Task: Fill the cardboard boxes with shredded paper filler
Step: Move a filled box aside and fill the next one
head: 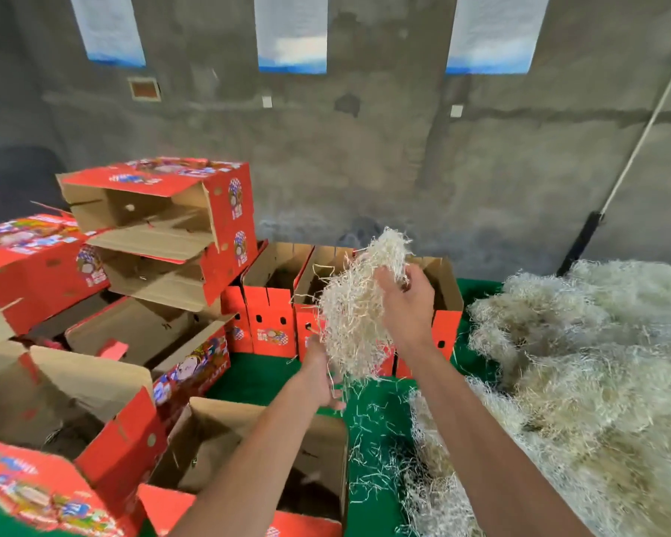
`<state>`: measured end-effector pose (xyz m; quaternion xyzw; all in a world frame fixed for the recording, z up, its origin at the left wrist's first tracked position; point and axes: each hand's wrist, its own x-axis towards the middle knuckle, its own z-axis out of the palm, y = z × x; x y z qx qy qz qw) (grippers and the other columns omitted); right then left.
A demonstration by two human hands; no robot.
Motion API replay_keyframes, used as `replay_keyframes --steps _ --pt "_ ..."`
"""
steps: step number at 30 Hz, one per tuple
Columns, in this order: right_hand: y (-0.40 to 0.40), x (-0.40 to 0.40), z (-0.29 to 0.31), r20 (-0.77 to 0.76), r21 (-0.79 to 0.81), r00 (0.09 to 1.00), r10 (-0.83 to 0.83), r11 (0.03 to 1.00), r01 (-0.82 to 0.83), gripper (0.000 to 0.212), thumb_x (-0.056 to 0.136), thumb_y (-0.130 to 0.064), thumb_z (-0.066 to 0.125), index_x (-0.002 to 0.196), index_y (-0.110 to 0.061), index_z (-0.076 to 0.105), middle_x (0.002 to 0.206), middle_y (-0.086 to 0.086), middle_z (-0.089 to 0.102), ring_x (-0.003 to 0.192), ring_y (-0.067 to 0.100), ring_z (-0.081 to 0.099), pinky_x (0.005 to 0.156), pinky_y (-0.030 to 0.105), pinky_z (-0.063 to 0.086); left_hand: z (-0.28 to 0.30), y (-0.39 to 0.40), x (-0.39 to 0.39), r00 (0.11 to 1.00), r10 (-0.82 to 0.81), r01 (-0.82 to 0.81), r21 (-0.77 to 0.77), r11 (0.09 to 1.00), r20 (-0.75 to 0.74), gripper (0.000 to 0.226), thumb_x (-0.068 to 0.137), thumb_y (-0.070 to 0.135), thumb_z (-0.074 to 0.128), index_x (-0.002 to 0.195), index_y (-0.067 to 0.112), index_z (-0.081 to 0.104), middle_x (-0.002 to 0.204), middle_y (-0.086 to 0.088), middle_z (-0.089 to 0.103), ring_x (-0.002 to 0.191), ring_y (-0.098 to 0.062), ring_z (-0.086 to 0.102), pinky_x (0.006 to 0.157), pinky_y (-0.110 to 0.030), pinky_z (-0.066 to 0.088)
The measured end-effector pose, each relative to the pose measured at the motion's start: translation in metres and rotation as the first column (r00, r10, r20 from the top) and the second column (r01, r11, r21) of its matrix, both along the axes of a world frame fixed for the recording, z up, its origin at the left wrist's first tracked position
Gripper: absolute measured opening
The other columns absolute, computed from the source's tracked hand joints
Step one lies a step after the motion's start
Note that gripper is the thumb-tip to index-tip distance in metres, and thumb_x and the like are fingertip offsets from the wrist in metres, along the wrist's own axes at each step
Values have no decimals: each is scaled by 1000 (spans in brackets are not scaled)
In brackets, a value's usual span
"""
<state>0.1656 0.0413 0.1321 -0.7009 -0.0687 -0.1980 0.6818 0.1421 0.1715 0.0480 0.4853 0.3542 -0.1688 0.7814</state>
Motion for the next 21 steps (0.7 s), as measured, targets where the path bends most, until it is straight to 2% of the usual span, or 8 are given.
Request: replay_keyframes --steps 4,7,12,14,16,17,19,21 --pt "7 1 14 -176 455 981 76 891 12 12 97 -19 54 104 -24 46 63 -12 44 43 1 37 42 19 33 0 1 -6 998 63 -52 -314 948 25 84 97 73 19 151 10 34 149 -20 45 139 -41 39 115 -62 26" --pt "3 0 -13 -214 287 975 55 958 9 26 100 -9 43 108 -31 53 67 -15 53 46 2 40 44 20 36 -7 17 -12 977 180 -114 -438 892 112 63 105 53 30 144 5 41 147 -25 44 125 -44 51 98 -66 44" --pt "16 -19 -42 -413 279 888 202 956 -88 28 94 -36 42 77 -24 59 65 -4 58 59 14 51 57 24 41 9 21 -5 959 122 -145 72 987 257 40 107 18 41 141 -2 48 142 -17 53 129 -32 53 96 -37 45" --pt "33 -26 -50 -375 258 890 260 951 -169 58 94 -63 35 105 -20 74 100 -2 76 93 21 70 84 35 53 22 18 -3 932 99 -201 270 942 349 26 101 17 53 123 6 62 115 -10 66 95 -21 68 77 -27 50" --pt "55 -40 -52 -331 142 902 276 960 -241 93 89 -82 34 131 -3 61 122 17 66 113 37 63 104 49 48 25 25 -11 890 160 -272 217 937 426 16 96 14 57 105 4 65 89 -11 69 68 -20 67 60 -28 55" --pt "66 -48 -56 -258 80 924 281 960 -269 91 89 -82 39 128 -4 64 117 13 69 108 33 66 101 44 50 25 30 -14 885 208 -292 148 945 417 15 96 14 59 102 3 66 88 -13 69 70 -24 68 63 -32 57" --pt "88 -58 -66 -105 -72 968 229 969 -237 53 95 -67 52 126 -25 63 111 -7 73 103 11 69 94 29 51 27 44 -24 872 298 -295 -68 953 389 18 98 19 59 98 4 69 91 -13 70 73 -25 69 65 -30 56" --pt "103 -60 -74 -91 -124 980 175 975 -185 31 99 -54 55 127 -39 56 108 -13 69 92 5 68 85 24 54 33 53 -35 887 317 -258 -209 943 335 22 96 30 61 95 12 72 88 -6 73 72 -19 71 58 -24 55"
